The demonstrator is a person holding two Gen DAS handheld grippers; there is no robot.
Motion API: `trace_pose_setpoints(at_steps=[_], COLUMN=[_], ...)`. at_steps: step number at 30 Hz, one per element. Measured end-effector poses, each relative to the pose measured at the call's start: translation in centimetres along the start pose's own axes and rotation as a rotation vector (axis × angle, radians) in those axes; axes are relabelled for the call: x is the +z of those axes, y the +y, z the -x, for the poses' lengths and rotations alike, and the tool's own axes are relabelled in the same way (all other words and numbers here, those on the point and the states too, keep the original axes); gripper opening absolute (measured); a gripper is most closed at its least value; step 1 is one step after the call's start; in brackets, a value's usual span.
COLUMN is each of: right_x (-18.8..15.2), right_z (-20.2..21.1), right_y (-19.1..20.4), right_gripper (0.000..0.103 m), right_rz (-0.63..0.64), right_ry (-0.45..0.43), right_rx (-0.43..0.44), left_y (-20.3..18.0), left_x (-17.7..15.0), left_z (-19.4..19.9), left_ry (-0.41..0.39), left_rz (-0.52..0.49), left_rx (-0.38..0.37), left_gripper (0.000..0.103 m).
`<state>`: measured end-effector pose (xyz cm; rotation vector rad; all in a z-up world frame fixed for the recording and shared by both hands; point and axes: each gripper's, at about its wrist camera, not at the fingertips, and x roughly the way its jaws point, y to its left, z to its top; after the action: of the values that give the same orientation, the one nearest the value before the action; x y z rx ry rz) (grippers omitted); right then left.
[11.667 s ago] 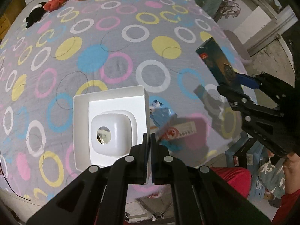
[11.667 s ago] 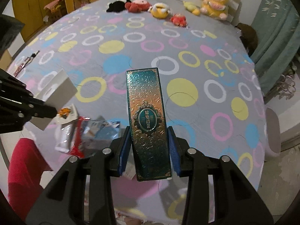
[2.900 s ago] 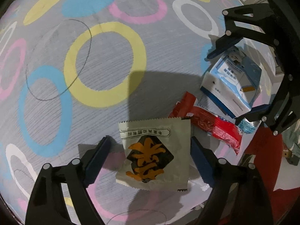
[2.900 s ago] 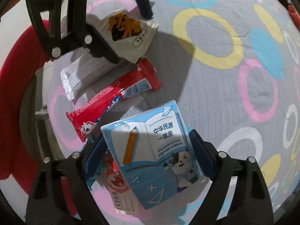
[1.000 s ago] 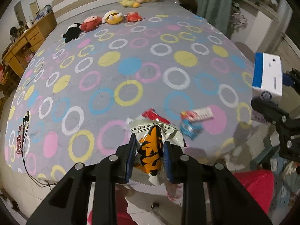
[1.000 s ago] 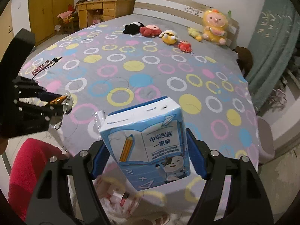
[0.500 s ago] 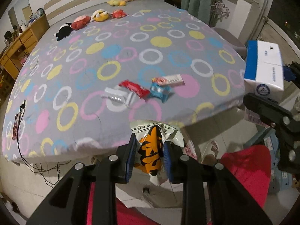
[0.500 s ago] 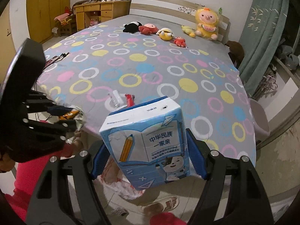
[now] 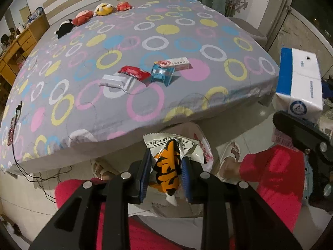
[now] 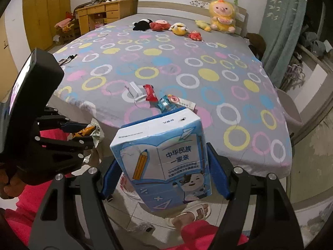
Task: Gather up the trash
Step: 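Lift the snack packet and milk carton off the bed toward the bag, then lower the snack packet with the left tool while the right tool lowers the milk carton into the bag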
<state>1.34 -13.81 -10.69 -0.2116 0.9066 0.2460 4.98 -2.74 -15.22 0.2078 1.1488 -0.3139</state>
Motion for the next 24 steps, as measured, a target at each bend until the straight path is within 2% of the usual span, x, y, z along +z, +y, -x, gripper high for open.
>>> trace_pose_setpoints(at_steps=[5, 13, 24], right_x=[-1.3, -2.9, -5.3], right_z=[-1.1, -3.8, -9.4], right_y=[0.4, 0.4, -0.5], right_gripper=[0.073, 0.072, 0.073], right_rz=[0.001, -0.023, -0.076], right_ry=[0.007, 0.053, 0.146], right_rx=[-0.025, 0.004, 0.027], left_y=[-0.8, -1.7, -1.1], left_x=[-0.5, -0.9, -2.0], left_z=[-1.6, -4.3, -11.1], left_ry=[0.028, 0.064, 0.159], left_rz=[-0.007, -0.032, 0.034], left_rx=[-0.018, -0.047, -0.073], left_gripper=[0.027, 0.027, 0.027])
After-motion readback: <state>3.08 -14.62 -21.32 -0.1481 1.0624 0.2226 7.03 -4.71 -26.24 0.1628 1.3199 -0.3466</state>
